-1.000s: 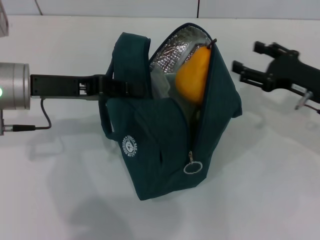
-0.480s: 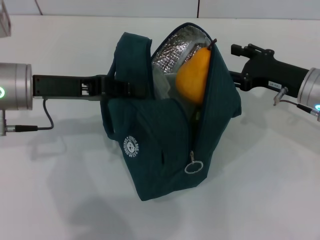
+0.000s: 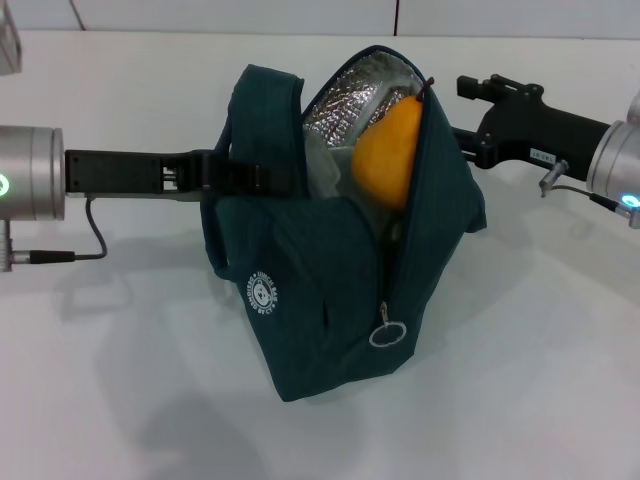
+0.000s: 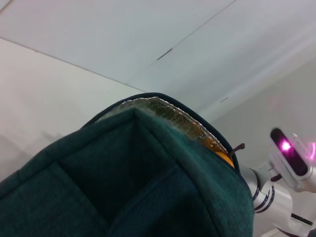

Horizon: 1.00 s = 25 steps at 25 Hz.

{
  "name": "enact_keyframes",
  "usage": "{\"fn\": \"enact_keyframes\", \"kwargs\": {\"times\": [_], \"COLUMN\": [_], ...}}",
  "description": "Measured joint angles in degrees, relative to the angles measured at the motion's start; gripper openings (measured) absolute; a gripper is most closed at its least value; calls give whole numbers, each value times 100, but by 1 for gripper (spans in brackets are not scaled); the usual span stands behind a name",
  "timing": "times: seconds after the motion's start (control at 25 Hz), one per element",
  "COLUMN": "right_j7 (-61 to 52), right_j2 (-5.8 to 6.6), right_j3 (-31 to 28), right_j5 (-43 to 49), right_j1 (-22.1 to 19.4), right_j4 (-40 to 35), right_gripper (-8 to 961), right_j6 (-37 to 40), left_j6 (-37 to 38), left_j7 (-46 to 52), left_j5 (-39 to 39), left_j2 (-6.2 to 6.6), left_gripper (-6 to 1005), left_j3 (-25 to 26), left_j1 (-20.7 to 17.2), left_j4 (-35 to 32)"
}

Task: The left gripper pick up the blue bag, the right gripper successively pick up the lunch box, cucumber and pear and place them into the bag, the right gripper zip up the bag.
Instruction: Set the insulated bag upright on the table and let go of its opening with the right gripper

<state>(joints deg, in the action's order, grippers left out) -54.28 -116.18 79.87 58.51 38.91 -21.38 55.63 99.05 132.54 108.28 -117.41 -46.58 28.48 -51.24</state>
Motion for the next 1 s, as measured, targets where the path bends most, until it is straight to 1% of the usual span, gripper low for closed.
{"fn": "enact_keyframes", "kwargs": {"times": [0.32,0.76,0.96,1.0], "right_j7": [283,287,290,292], "right_j2": [0,0,0,-1], "right_j3": [206,274,279,278], "right_j5": [-23,-86,-160,-179], "right_j1": [18,-193,-276,-329], "right_j4": [-32,-313,-418,-478], "right_gripper": [701,248,85,80], "right_j6": [39,122,237,268], "left_j6": [-3,-9,-9,-9], "left_j7": [0,0,0,0], "left_j5": [0,0,0,-1], "left_j2": [-5,-5,-7,-7], "left_gripper": [37,37,37,37], "left_j3": [0,0,0,0], "left_j1": [0,-27,-37,-37], "left_j4": [7,9,9,9]}}
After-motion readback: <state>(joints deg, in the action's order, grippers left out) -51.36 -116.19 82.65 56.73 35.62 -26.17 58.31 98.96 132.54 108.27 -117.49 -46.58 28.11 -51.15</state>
